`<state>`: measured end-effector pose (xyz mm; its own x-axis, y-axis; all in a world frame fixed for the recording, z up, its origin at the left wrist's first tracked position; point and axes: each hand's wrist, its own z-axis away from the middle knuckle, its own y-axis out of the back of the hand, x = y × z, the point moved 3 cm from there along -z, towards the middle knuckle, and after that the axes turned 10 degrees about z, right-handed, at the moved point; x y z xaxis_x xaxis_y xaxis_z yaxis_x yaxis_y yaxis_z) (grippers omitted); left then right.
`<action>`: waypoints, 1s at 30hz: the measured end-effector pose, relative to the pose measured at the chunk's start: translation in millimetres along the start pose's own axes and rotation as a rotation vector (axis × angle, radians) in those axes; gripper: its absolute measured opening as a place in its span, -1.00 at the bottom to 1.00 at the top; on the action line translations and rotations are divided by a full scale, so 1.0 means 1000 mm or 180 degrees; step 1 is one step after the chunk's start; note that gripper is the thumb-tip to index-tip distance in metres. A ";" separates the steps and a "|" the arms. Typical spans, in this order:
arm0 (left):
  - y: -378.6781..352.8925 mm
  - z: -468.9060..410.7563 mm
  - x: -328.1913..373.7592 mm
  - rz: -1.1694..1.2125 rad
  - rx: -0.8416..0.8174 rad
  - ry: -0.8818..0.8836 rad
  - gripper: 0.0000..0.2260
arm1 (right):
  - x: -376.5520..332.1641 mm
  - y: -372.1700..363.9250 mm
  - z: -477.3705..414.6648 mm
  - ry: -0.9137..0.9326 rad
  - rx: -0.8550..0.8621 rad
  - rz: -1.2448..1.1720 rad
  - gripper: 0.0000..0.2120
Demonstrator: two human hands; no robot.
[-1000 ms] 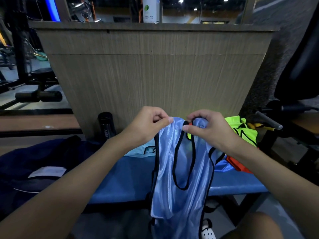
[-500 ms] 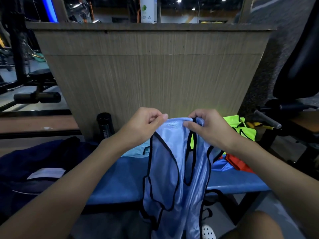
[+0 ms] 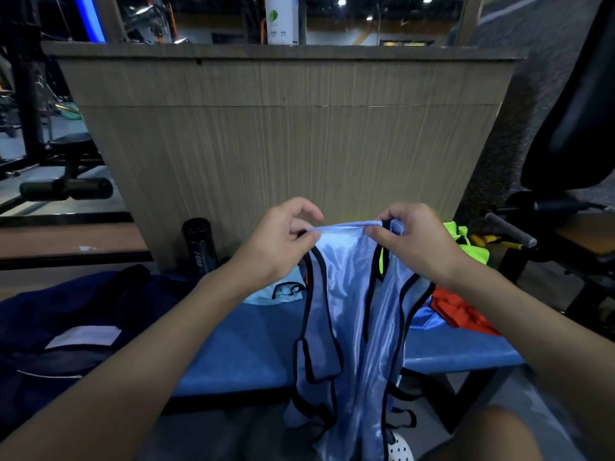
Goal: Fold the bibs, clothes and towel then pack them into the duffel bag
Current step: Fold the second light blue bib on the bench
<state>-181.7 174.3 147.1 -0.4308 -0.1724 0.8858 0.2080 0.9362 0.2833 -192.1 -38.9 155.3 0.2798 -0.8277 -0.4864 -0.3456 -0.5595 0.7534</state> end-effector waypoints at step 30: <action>-0.033 0.012 0.017 -0.0613 0.0109 -0.0255 -0.91 | -0.036 -0.004 0.014 -0.1456 -0.0871 -0.3294 -0.60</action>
<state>-206.8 144.4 148.6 -0.5284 -0.3254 0.7842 0.0858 0.8984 0.4307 -212.9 -7.2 163.6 -0.0536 0.0497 -0.9973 0.0794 -0.9954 -0.0539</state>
